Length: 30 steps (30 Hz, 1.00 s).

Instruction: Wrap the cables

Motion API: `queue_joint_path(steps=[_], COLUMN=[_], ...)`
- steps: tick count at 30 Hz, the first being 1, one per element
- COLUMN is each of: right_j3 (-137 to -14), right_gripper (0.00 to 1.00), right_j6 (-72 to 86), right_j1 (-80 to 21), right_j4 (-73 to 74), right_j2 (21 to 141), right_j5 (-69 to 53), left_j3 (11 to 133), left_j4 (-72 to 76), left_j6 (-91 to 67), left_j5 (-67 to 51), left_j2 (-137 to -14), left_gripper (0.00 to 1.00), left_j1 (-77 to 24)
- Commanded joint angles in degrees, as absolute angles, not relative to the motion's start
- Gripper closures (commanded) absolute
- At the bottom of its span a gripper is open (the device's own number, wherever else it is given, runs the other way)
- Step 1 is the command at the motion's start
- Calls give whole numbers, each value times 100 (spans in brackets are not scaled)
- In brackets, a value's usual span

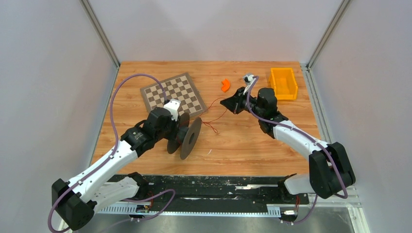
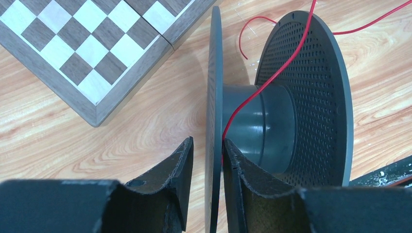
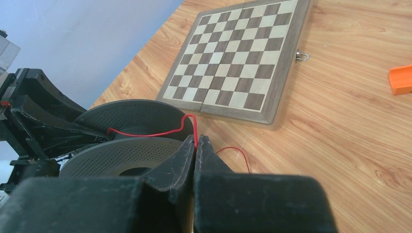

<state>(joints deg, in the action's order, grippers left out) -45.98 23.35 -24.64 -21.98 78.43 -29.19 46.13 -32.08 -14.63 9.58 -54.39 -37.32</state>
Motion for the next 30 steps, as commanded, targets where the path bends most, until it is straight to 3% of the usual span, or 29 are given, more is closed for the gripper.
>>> queue_joint_path(steps=[1,3,13,27,30], right_j3=[-4588,-4579,-4562,-4800,-5002], right_gripper=[100,100,100,93,78], right_j6=[2543,2570,2897,2406,2102], right_j1=[-2417,-2419,-2421,-2523,-2532], right_j4=[-2585,-2621,-3032,-2446,-1969], right_j2=[7707,7713,7869,8083,8162], right_j5=[-3035,-3046,-3699,-4011,-4240], left_j3=[4703,4702,4782,4942,4941], left_j4=[-3099,-3088,-3063,-3298,-3334], left_j6=[-1409,-1388,-1410,-1990,-1968], left_j5=[1009,960,917,1411,1328], left_j2=[-5466,-5499,-5553,-5423,-5464], left_gripper=[64,67,99,100,100], left_j1=[-3768,-3775,-3797,-3799,-3797])
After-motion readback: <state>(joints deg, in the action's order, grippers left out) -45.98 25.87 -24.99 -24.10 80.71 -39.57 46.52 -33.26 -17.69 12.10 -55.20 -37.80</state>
